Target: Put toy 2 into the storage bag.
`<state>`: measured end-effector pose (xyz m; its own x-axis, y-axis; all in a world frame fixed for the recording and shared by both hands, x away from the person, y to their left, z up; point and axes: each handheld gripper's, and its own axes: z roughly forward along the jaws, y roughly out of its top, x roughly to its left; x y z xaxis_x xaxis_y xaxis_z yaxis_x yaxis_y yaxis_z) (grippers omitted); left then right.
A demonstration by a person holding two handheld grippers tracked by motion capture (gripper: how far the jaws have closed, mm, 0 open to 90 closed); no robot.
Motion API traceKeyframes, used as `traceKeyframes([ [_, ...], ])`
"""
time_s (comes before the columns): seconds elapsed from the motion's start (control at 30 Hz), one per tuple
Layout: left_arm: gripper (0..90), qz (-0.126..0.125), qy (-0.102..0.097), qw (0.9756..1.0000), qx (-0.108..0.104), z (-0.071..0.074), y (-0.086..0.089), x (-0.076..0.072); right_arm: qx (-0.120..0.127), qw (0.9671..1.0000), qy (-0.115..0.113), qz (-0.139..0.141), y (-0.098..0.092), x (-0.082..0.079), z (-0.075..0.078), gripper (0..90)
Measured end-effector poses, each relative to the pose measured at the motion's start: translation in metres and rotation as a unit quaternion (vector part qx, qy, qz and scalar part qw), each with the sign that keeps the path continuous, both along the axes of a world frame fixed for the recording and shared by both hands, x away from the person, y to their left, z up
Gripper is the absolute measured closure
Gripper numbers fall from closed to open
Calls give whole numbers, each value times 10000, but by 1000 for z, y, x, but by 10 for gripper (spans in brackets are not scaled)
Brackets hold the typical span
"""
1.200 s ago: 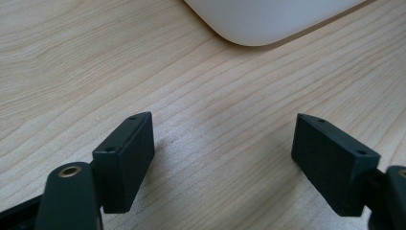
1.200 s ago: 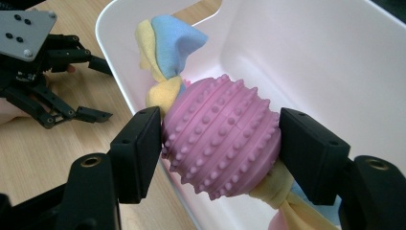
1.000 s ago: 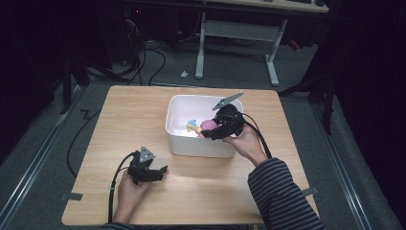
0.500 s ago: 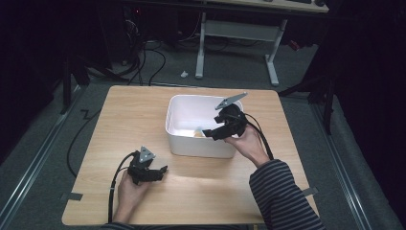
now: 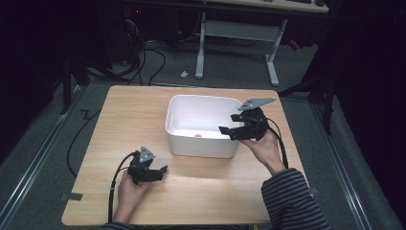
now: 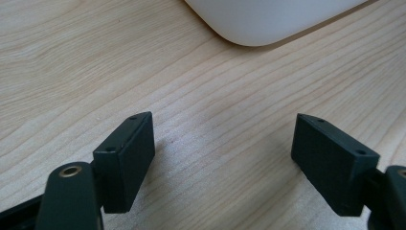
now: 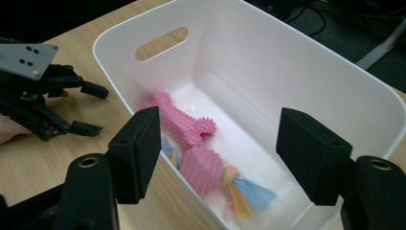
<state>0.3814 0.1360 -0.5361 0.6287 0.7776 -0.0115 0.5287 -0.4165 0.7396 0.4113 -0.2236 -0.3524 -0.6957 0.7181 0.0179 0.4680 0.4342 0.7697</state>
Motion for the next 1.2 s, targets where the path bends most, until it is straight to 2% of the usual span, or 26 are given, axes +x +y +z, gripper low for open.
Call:
traceKeyframes([
  [0.23, 232, 0, 0, 10000, 0, 0, 0, 0, 51, 9997, -83, -235, -21, -14, 2, 346],
  [0.7, 232, 0, 0, 10000, 0, 0, 0, 0, 187, 9971, -109, -724, -62, -40, -10, 360],
  [0.83, 232, 3, 2, 10000, 5, 0, 0, 0, 128, 9962, -129, -848, -71, -47, -17, 361],
  [0.9, 232, 4, 0, 10000, 4, 0, 0, 0, 189, 9955, -92, -919, -76, -51, -21, 361],
  [0.97, 232, 5, -2, 10000, -6, 0, 0, 0, 99, 9947, -132, -1011, -80, -55, -25, 362],
  [1.2, 232, 6, 0, 10000, 0, 0, 0, 0, 245, 9902, -44, -1376, -100, -69, -50, 363],
])
